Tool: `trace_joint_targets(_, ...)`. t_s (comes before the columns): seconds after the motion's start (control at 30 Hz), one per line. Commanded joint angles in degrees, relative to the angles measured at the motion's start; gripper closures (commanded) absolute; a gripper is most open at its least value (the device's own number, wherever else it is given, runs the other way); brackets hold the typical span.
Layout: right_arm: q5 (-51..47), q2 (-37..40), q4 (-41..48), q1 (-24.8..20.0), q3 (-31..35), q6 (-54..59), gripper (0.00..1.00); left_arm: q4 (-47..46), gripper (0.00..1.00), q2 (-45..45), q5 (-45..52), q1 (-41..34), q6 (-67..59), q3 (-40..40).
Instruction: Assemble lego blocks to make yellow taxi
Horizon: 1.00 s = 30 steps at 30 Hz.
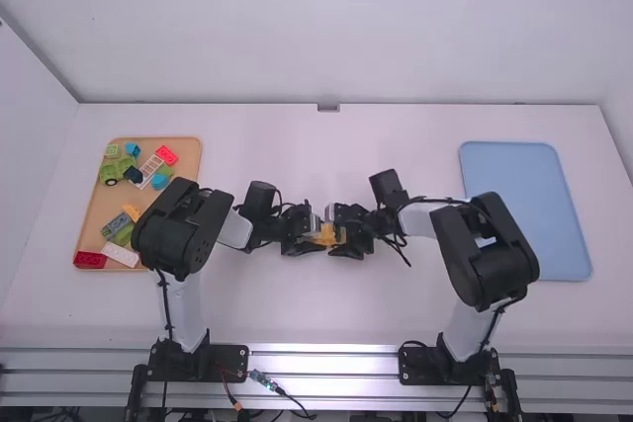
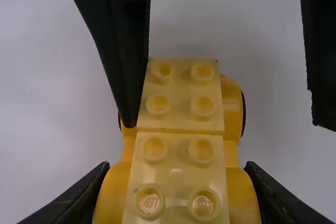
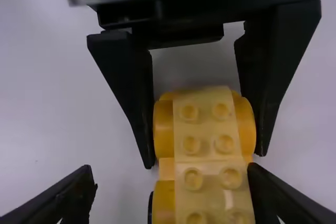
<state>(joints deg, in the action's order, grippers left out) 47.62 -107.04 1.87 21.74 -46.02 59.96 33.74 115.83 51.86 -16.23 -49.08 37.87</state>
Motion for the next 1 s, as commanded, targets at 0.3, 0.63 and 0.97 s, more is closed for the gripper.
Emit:
trace_joint_targets(0.3, 7.1, 6.3, 0.1, -4.5, -0.8, 1.1, 0.96, -0.4, 0.55, 0.6, -0.4, 0.1, -0.1, 0.5)
trace_joint_targets(0.63, 7.0, 3.3, -8.1, -4.2, 3.8, -1.3, 1.0, -0.2, 0.57, 0.6, -0.4, 0.1, -0.1, 0.5)
trace_joint_targets(0.97, 6.3, -4.4, -9.1, -4.1, 2.0, -3.0, 1.0, -0.3, 0.6, 0.6, -0.5, 0.1, -0.1, 0.5)
